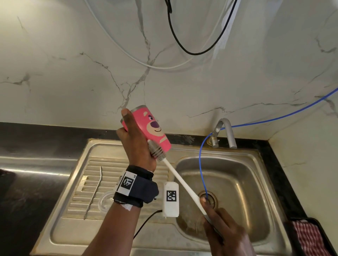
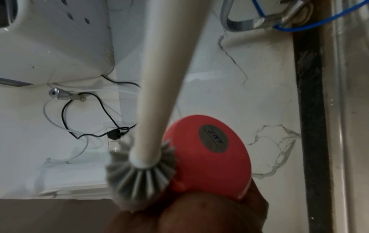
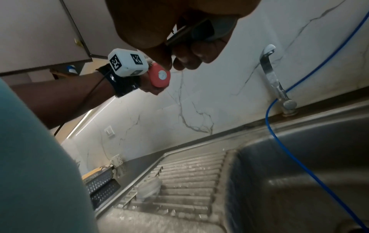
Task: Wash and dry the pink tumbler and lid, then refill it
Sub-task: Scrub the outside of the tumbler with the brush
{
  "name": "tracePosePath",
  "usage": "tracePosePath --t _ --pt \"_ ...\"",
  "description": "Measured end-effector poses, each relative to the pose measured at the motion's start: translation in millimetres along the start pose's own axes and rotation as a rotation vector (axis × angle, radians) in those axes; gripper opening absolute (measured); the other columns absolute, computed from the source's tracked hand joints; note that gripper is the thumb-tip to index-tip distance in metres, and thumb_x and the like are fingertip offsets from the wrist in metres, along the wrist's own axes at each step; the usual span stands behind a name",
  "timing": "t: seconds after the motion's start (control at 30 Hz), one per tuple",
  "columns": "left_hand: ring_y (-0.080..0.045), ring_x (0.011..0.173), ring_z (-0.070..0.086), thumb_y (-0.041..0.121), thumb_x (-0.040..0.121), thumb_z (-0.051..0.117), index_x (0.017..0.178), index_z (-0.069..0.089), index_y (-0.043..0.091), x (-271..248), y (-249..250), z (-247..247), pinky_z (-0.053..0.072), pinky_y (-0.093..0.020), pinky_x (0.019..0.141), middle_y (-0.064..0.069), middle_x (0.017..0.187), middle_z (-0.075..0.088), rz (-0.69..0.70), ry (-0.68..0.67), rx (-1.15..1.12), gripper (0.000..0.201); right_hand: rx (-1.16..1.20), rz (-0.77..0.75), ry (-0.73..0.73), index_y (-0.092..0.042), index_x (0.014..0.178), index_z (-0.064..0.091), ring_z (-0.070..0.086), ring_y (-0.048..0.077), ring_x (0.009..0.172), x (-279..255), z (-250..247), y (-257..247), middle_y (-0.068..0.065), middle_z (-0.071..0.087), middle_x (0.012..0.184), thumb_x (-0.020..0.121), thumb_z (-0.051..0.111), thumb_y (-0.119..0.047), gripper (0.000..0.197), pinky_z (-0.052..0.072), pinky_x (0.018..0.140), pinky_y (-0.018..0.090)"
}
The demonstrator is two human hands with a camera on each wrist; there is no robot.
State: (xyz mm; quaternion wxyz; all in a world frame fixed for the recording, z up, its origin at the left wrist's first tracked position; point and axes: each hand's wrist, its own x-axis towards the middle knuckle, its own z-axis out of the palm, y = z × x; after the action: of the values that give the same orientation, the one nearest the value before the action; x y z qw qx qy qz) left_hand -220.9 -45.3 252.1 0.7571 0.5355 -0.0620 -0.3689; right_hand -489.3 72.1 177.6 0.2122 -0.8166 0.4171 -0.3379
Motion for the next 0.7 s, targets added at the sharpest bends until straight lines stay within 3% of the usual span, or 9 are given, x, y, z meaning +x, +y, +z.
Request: tracePosePath --t 0.13,0.27,0.47,0.6,0.7 --pt "-0.028 0.087 0.081 0.075 0.099 0.047 0.143 0.048 0.021 -4.2 -4.3 2.3 0.068 -0.047 0.076 -0.013 0.115 0.077 -0.016 -0.011 -0.020 0.070 -0.010 0.013 0.001 -0.043 0.148 0.053 0.052 0.005 0.058 4.7 5.6 -0.9 -0.017 0.060 0.095 0.091 0.070 -0.022 0.063 0.044 0.057 0.008" --pt "-0.030 0.090 0.081 0.072 0.101 0.047 0.147 0.045 0.018 4.6 1.2 -1.0 0.067 -0.044 0.073 -0.016 0.116 0.076 0.035 0.026 -0.065 0.071 -0.002 0.022 -0.006 -0.048 0.148 0.051 0.049 0.002 0.056 -6.3 -1.8 1.6 -0.021 0.058 0.097 0.093 0.064 -0.032 0.059 0.042 0.058 0.006" --pt "-0.033 0.095 0.080 0.088 0.088 0.051 0.142 0.053 0.019 -4.0 -12.5 1.3 0.067 -0.051 0.079 -0.019 0.120 0.075 -0.022 -0.023 0.002 0.087 -0.017 0.010 0.022 -0.039 0.148 0.053 0.047 0.008 0.052 10.6 0.9 -0.2 -0.017 0.053 0.095 0.095 0.059 -0.030 0.054 0.044 0.054 0.013" --pt "-0.029 0.089 0.081 0.078 0.097 0.048 0.139 0.048 0.023 3.6 -4.9 -0.5 0.067 -0.045 0.074 -0.013 0.114 0.076 -0.011 0.027 -0.011 0.070 0.001 0.050 0.002 -0.048 0.148 0.051 0.048 0.005 0.054 -2.0 -5.3 4.4 -0.022 0.056 0.096 0.090 0.069 -0.023 0.065 0.043 0.055 0.011" --pt "-0.029 0.090 0.081 0.083 0.093 0.048 0.141 0.051 0.022 -1.4 -7.3 1.9 0.068 -0.047 0.076 -0.014 0.116 0.076 -0.023 -0.004 0.010 0.077 0.009 0.034 0.006 -0.046 0.148 0.052 0.049 0.006 0.054 3.7 -3.9 3.6 -0.022 0.057 0.095 0.091 0.069 -0.023 0.064 0.044 0.055 0.011"
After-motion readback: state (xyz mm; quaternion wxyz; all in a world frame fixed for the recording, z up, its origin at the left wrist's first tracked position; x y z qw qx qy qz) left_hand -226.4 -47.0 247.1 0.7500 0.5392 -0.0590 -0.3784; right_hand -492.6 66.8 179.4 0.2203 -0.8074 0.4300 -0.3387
